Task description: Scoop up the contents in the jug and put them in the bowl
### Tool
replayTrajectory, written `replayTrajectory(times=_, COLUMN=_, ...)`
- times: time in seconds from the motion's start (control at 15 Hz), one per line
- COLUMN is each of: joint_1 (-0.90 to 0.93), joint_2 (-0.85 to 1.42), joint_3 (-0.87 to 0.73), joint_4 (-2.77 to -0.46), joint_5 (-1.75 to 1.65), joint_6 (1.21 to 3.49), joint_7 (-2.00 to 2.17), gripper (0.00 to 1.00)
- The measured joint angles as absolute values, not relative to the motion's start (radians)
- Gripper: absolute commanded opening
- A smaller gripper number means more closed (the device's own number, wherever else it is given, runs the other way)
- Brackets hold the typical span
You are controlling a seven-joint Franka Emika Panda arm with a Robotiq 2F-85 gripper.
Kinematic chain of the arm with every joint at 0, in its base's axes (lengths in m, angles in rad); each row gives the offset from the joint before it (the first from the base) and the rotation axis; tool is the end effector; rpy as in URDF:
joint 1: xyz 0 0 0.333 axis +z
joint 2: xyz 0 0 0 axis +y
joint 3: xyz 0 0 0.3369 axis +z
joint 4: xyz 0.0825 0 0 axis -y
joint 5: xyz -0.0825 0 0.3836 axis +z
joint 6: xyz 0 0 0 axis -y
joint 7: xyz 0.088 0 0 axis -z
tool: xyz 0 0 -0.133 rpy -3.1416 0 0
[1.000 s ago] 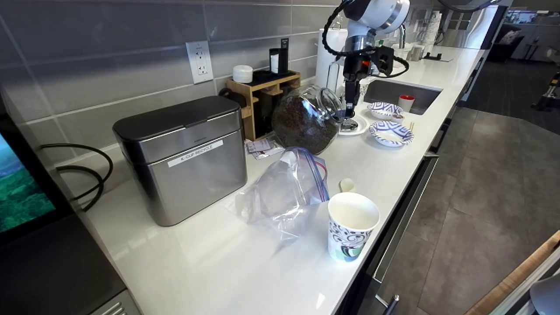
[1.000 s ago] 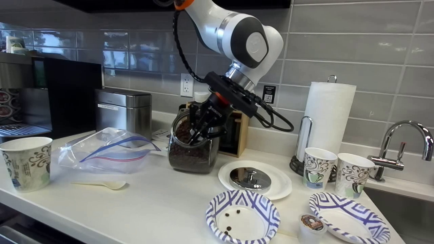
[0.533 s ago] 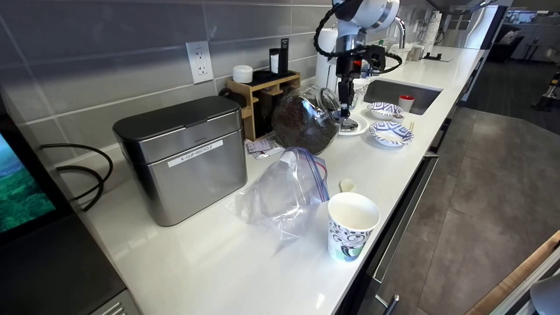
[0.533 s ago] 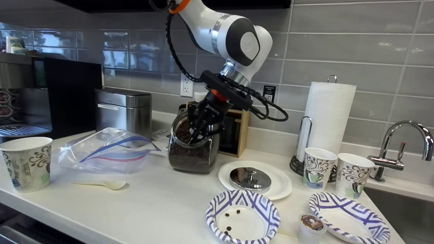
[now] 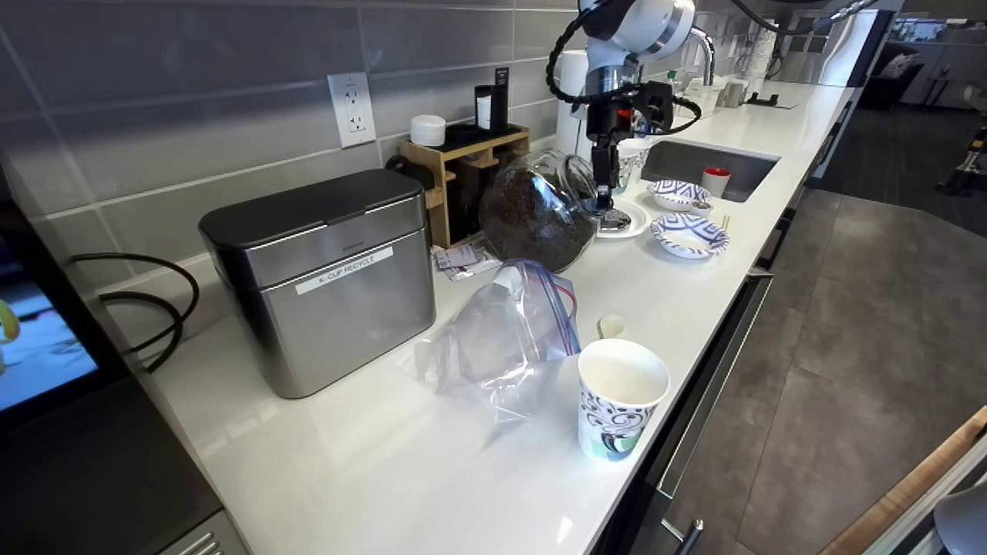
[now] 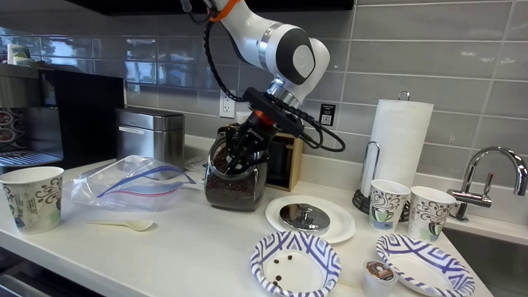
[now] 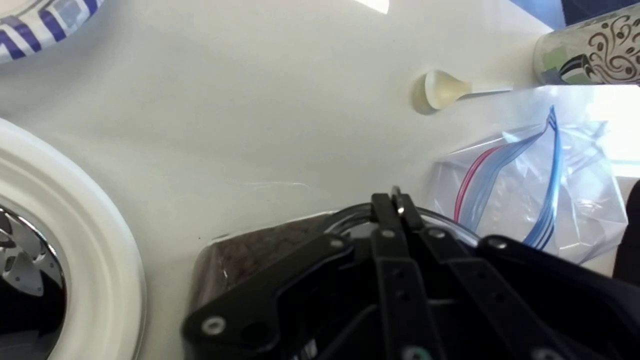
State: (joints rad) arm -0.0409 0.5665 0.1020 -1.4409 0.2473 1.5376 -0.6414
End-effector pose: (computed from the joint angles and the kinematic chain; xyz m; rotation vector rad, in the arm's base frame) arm 0.6508 0.0627 0.3342 -2.5372 -0.8530 0.4926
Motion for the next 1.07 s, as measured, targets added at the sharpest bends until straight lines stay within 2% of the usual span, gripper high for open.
replayTrajectory(times=1.07, joint_1=-0.11, joint_2=0.635, joint_3=0.122, joint_4=-1.385, joint_5=0.448, joint_6=1.41, joint_7=-0.642, gripper=0.01)
